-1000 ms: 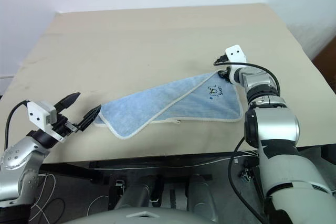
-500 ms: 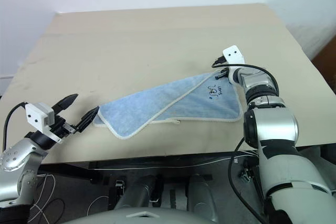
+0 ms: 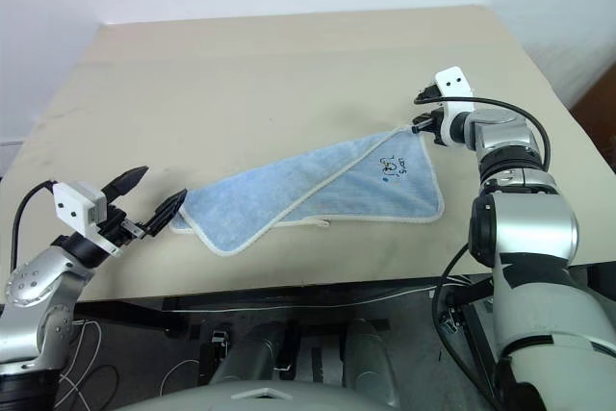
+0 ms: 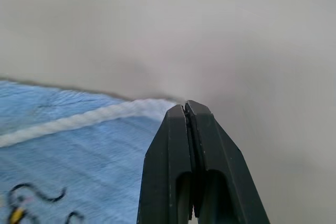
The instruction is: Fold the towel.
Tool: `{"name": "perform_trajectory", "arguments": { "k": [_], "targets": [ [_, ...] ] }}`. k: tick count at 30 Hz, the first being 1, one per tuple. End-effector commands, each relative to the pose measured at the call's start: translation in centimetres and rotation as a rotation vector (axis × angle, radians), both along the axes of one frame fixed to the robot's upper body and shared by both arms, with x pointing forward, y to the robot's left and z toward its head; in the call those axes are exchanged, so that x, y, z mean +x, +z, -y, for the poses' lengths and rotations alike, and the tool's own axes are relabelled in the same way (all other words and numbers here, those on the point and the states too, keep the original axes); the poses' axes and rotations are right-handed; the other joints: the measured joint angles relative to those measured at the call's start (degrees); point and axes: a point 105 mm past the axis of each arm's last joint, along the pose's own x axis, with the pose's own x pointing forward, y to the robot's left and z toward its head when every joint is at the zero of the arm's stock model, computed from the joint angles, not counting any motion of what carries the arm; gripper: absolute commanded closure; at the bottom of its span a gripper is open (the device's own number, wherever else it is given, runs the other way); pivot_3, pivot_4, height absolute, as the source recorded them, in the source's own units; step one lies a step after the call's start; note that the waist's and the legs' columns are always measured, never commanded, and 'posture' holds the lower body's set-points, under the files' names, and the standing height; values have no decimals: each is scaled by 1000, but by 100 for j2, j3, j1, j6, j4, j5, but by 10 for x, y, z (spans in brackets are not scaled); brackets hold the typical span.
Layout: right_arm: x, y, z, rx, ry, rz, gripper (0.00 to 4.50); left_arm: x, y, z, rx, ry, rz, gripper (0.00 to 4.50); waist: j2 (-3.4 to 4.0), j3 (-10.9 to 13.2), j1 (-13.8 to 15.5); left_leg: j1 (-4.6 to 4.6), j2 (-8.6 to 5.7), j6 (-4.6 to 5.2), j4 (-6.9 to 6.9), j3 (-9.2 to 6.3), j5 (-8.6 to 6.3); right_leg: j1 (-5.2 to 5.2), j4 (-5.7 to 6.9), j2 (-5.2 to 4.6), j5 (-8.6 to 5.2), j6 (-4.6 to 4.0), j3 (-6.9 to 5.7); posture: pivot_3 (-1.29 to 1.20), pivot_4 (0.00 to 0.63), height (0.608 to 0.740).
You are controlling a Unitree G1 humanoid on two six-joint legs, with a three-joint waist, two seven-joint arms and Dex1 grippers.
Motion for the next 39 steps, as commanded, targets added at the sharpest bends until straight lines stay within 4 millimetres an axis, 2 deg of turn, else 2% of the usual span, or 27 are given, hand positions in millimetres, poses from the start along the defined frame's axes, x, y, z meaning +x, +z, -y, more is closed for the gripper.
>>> {"name": "perform_trajectory", "arguments": {
  "k": [1, 10, 15, 18, 22, 28, 32, 39],
  "targets": [
    [8, 21, -3, 20, -28, 76, 3851, 4, 8, 7, 15, -37, 25, 0, 0, 0, 5, 0, 0, 0, 0, 0, 0, 0, 0, -1, 0, 0, 0, 0, 150, 740],
    [16, 8, -15, -19, -103, 69, 853, 2, 19, 10, 27, -43, 40, 0, 0, 0, -1, -1, 0, -2, -4, 0, 2, -3, 2, 1, 0, 0, 3, 0, 150, 740],
    [13, -7, -5, -56, -184, 17, 853, -2, 23, 9, 35, -16, 40, 0, 1, 0, 14, -2, 0, -2, -4, 0, 2, -3, 1, 0, 0, 0, 2, 0, 150, 740],
    [10, -15, -5, 16, -239, -36, 853, -6, 24, 9, 38, 4, 37, 0, 1, 0, 10, -2, 0, -2, -4, 0, 2, -3, 0, 0, 0, -1, 2, 0, 150, 740],
    [8, -24, -9, 94, -292, -95, 853, -8, 25, 10, 37, 17, 35, 0, 1, 0, 10, 0, 0, -2, -5, 0, 2, 0, 0, 1, 0, -1, 2, 0, 150, 740],
    [8, -29, -23, 151, -257, -123, 853, -9, 26, 10, 40, 30, 34, 0, 1, -1, -10, 5, 0, -2, -5, 0, 2, 4, 0, 1, 0, -1, 2, 0, 150, 740],
    [8, -32, -25, 97, -231, -114, 1673, -9, 27, 10, 39, 32, 33, 0, 1, -1, -30, 9, 2, -2, -6, 0, 2, 6, 0, 4, 0, -1, 2, 0, 150, 740],
    [11, -23, -17, 94, -259, -71, 4111, -9, 26, 10, 39, 28, 31, 0, 1, -1, -4, 31, 2, -2, -6, 0, 2, 32, -2, 3, -1, -3, 1, 0, 150, 740]
  ]
}}
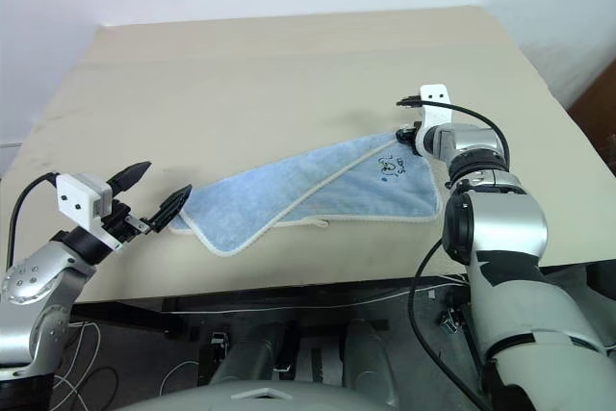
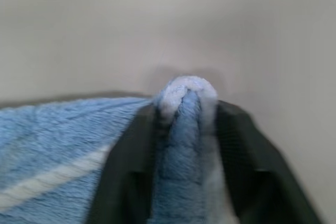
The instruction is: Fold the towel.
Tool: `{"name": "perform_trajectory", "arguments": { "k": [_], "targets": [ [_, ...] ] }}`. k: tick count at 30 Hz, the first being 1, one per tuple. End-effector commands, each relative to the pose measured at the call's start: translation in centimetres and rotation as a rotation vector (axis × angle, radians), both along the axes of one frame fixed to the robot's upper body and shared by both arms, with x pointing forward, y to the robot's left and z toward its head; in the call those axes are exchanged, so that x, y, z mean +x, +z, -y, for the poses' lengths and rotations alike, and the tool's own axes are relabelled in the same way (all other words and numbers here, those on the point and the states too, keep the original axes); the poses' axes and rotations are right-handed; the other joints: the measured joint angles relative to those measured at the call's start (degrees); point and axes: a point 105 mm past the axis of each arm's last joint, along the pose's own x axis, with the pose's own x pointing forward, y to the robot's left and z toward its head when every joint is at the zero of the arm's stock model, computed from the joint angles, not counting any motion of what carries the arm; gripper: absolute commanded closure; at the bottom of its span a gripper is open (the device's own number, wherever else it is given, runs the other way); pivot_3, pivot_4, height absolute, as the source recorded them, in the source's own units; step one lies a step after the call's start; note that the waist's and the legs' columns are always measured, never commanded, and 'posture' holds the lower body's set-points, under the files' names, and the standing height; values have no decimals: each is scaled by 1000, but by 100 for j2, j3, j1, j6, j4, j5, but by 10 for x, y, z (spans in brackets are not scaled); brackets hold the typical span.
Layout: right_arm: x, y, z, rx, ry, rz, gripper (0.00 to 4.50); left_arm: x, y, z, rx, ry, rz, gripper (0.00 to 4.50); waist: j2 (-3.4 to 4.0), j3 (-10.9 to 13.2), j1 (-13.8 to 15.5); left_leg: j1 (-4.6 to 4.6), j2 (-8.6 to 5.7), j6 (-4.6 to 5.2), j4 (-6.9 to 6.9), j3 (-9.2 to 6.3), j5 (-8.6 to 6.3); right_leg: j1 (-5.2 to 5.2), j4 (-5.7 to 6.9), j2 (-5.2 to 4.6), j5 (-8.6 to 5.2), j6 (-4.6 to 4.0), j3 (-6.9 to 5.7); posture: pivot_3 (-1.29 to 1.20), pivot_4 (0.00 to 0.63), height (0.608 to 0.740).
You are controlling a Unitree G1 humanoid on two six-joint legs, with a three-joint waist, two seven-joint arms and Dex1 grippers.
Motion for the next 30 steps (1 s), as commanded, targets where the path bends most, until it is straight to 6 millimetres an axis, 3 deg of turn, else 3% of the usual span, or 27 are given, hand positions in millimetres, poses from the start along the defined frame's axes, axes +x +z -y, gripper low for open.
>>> {"name": "perform_trajectory", "arguments": {
  "k": [1, 11, 16, 20, 23, 27, 30],
  "targets": [
    [2, 12, 5, -9, 1, 30, 4409, -4, 15, 1, 13, -7, 58, 0, 0, 0, 17, 2, 0, 0, 0, 0, 0, 3, 0, 0, -1, -2, -1, 0, 150, 740],
    [-10, 35, 12, 118, 110, -21, 4463, -6, 9, 1, 14, -13, 47, 0, 2, 1, 22, 7, 0, 0, -19, -2, 0, 6, -11, -2, -8, -13, -3, 0, 150, 740],
    [-31, 31, 18, 99, 268, -113, 4463, -3, 4, 3, 9, -33, 34, 0, 2, 2, 24, 5, 0, 0, -27, -2, 0, 1, -14, -3, -7, -12, -3, 0, 150, 740],
    [-48, 39, 29, 233, 250, -109, 4463, 1, 0, 7, 1, -57, 27, 0, 3, 3, 53, 4, 0, 0, -29, -2, 0, 1, -15, -6, -3, -5, -3, 0, 150, 740],
    [-60, 31, 42, 224, 222, -121, 4463, 4, -3, 11, -4, -78, 21, 0, 3, 2, 59, 2, 0, 0, -27, -3, -1, 0, -16, -8, -10, -16, -4, 0, 150, 740],
    [-70, 33, 43, 205, 243, -92, 3406, 6, -6, 14, -5, -95, 18, 0, 3, 3, 47, 0, 0, 0, -29, -3, -1, -1, -18, -9, -9, -15, -3, 0, 150, 740],
    [-77, 40, 38, 181, 307, -35, 2345, 8, -7, 16, -7, -101, 17, 0, 4, 3, 33, -7, 1, 0, -28, -1, -1, -14, -12, -8, -7, -10, 2, 0, 150, 740]
  ]
}}
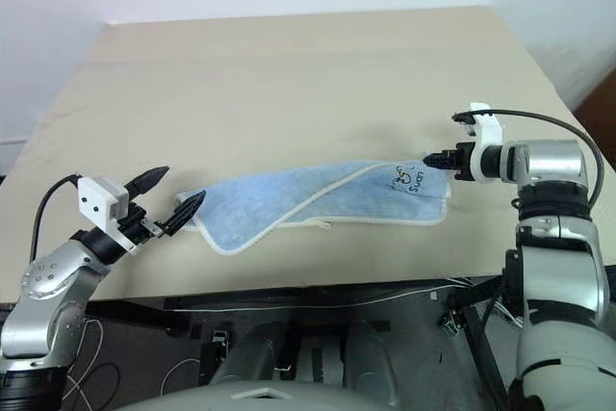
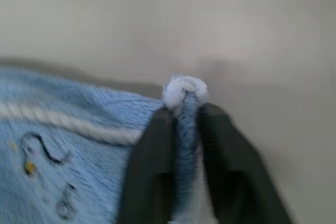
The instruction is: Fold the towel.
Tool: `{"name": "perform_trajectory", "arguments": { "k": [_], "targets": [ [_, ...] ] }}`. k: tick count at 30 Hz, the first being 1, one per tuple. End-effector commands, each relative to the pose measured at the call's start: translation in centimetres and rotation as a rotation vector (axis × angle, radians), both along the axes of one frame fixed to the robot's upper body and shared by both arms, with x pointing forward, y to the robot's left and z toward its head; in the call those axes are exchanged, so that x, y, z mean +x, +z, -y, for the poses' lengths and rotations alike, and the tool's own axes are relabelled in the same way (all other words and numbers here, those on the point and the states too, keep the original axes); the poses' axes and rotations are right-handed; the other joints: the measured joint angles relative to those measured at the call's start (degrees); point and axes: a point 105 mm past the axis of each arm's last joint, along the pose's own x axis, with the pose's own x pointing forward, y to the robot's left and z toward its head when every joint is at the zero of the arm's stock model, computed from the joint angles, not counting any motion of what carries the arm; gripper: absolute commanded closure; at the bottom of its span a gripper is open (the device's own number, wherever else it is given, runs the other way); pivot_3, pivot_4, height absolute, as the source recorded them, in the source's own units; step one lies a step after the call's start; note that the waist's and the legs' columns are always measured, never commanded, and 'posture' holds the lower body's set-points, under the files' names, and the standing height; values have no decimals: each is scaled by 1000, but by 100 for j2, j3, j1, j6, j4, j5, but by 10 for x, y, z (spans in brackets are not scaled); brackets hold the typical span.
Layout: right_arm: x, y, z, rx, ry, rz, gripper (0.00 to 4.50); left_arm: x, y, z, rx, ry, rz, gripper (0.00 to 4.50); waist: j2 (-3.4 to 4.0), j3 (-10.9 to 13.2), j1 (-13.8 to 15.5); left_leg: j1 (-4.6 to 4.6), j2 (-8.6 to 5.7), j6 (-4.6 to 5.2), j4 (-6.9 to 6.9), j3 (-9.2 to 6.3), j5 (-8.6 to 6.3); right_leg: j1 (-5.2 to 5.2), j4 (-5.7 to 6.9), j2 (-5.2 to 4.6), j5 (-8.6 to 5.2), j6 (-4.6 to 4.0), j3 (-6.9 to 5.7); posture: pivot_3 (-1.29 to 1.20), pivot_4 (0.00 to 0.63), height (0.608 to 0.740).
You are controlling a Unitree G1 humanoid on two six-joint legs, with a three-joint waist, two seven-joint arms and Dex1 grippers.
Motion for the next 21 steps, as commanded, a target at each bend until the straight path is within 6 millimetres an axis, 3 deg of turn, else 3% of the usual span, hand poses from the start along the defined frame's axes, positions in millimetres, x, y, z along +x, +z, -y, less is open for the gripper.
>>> {"name": "perform_trajectory", "arguments": {
  "k": [1, 3, 10, 18, 21],
  "targets": [
    [-2, 32, -5, -19, 75, 156, 1968, 0, 8, 2, 9, -17, 44, 0, 0, 0, 10, -1, 0, 0, 0, 0, 0, -1, 1, 0, 2, 4, -1, 0, 150, 740],
    [-1, 34, 1, -85, 77, 229, 1323, 1, 6, 4, 10, -26, 41, 0, -1, 0, 28, -3, 0, 0, 1, 0, 0, -1, -2, 0, 3, 7, -1, 0, 150, 740],
    [5, 47, 9, -288, 229, 356, 1323, 4, 5, 3, 12, -40, 45, 0, -1, 0, 28, -5, 0, 0, 4, 0, 0, 1, -4, -1, 4, 7, -6, 0, 150, 740],
    [34, 36, 33, -695, 258, 297, 1323, 3, 4, 2, 18, -37, 47, 0, 0, 1, 4, -4, 0, -1, 2, 4, 1, -5, -1, 0, 4, 6, -2, 0, 150, 740],
    [44, 38, 24, -729, 282, 304, 1323, 1, 4, 0, 22, -28, 50, 0, 0, 1, 5, -5, 0, -2, 2, 4, 2, -7, -2, 1, 4, 6, -1, 0, 150, 740]
  ]
}}
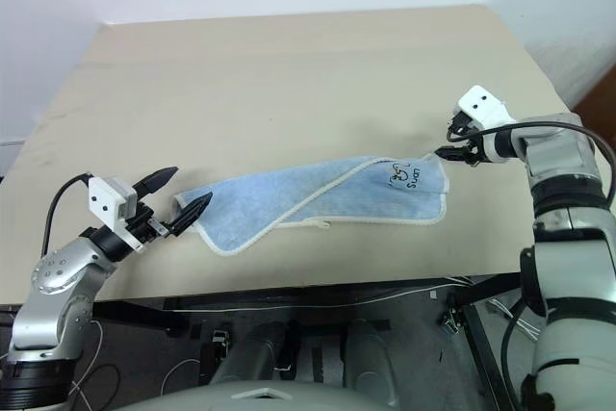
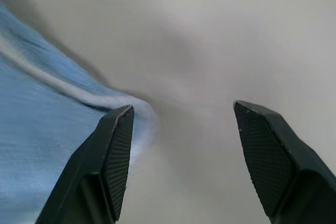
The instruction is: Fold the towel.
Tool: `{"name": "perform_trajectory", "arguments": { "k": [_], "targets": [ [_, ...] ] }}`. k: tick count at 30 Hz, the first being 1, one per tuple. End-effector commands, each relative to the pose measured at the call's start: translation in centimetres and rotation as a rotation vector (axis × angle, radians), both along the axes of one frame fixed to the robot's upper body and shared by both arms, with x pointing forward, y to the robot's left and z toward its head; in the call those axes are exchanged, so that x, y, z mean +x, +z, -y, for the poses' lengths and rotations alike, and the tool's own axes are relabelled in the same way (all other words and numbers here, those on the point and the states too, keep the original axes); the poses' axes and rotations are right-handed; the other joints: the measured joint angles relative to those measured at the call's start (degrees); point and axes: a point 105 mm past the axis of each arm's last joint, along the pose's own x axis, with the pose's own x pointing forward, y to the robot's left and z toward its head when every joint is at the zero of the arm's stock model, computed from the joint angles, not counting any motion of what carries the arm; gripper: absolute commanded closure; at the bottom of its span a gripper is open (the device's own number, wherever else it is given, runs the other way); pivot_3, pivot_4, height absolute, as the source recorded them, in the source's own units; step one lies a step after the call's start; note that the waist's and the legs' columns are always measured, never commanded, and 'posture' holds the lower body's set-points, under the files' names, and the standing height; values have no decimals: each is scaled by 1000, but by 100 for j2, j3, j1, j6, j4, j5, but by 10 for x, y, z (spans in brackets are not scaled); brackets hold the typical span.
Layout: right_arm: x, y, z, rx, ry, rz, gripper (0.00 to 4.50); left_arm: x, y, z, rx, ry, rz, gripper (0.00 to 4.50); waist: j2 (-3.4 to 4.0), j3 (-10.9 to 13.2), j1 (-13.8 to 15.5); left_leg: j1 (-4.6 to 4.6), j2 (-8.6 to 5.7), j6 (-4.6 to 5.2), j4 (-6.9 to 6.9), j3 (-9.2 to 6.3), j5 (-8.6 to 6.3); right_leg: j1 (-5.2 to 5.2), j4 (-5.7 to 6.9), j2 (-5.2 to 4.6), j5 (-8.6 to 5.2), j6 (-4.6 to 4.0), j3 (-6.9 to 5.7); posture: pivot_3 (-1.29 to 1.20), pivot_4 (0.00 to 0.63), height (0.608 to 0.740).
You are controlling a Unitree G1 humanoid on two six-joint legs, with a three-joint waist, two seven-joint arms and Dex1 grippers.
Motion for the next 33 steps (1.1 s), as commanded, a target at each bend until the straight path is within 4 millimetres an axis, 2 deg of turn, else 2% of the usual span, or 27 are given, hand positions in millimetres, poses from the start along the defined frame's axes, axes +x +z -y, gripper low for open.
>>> {"name": "perform_trajectory", "arguments": {
  "k": [1, 6, 16, 21, 28, 30, 33],
  "targets": [
    [10, 13, -7, -62, 41, 41, 1323, -2, 9, -4, 22, 13, 48, 0, 0, 0, 4, -1, 0, 0, -1, -1, 0, 0, 0, 1, 0, 0, 0, 0, 150, 740],
    [6, 11, -19, -52, 137, -10, 1323, -9, 4, -11, 33, 39, 43, 0, 1, 1, 16, -1, 0, -1, -1, -1, 0, 0, -1, 2, 0, 0, -1, 0, 150, 740],
    [-1, 18, -12, -79, 181, -50, 1323, -18, -5, -21, 41, 58, 29, 0, 3, 1, 10, 0, 0, -1, 0, -1, 0, -2, 3, 2, 0, 0, 0, 0, 150, 740],
    [-11, 5, -12, -105, 243, -125, 1323, -19, -12, -17, 42, 48, 24, 0, 3, 1, 10, 0, -1, -1, 0, -1, 0, -2, 2, 2, 0, 0, 0, 0, 150, 740],
    [-12, -6, -12, -147, 259, -150, 1323, -19, -15, -17, 42, 40, 24, 0, 3, 1, 10, 0, -1, -2, 0, -1, 1, -3, 4, 2, 0, 0, 0, 0, 150, 740],
    [-11, -9, -16, -143, 263, -150, 1323, -21, -15, -14, 30, 16, 22, 0, 3, 1, 2, 0, 0, -2, 0, 0, 0, -3, 4, 2, 0, 0, 1, 0, 150, 740],
    [-8, -13, -25, -135, 281, -151, 1323, -26, 0, -6, -46, -76, 23, 0, 3, 1, -12, 0, 0, -2, 0, -1, 1, -3, 5, 2, 0, 0, 0, 0, 150, 740]
  ]
}}
